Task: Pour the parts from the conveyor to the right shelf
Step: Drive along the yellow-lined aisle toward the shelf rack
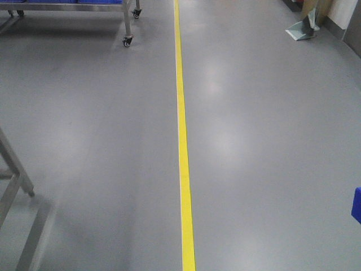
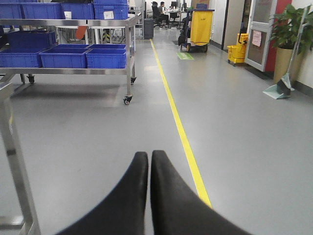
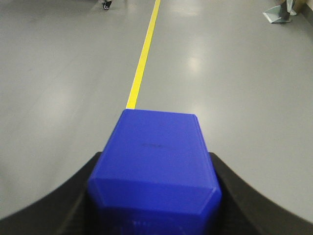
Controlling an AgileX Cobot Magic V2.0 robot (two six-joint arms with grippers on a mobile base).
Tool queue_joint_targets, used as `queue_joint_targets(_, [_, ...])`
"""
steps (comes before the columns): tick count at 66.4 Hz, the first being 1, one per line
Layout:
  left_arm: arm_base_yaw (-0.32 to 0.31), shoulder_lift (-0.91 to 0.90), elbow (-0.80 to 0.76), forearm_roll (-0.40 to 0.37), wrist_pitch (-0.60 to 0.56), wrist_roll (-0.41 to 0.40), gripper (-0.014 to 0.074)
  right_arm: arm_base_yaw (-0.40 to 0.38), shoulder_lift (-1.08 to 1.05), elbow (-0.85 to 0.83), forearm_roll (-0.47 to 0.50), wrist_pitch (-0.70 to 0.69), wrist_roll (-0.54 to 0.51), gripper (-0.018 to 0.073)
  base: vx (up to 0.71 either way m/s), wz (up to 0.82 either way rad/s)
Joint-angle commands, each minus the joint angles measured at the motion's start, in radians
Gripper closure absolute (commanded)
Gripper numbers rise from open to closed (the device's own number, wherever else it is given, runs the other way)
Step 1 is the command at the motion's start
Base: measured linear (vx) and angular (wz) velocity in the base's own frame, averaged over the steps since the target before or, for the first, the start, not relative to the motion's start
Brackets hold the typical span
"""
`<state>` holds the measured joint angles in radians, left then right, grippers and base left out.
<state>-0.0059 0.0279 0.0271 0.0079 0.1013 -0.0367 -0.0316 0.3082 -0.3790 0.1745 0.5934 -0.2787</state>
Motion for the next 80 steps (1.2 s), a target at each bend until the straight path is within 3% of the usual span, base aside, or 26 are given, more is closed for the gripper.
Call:
queue_joint_targets(1, [0.003,0.018,-0.020,-0.008,-0.079,-0.008,0.0603,-0.002,0.009,-0.026,0.005,-0.075,-0.008,0.0564,0.82,0.05])
queue_joint_targets(80, [0.003,0.018,-0.020,-0.008,-0.079,-0.008,0.0603,-0.002,0.009,-0.026,0.005,-0.075,-0.008,0.0564,0.77,0.03])
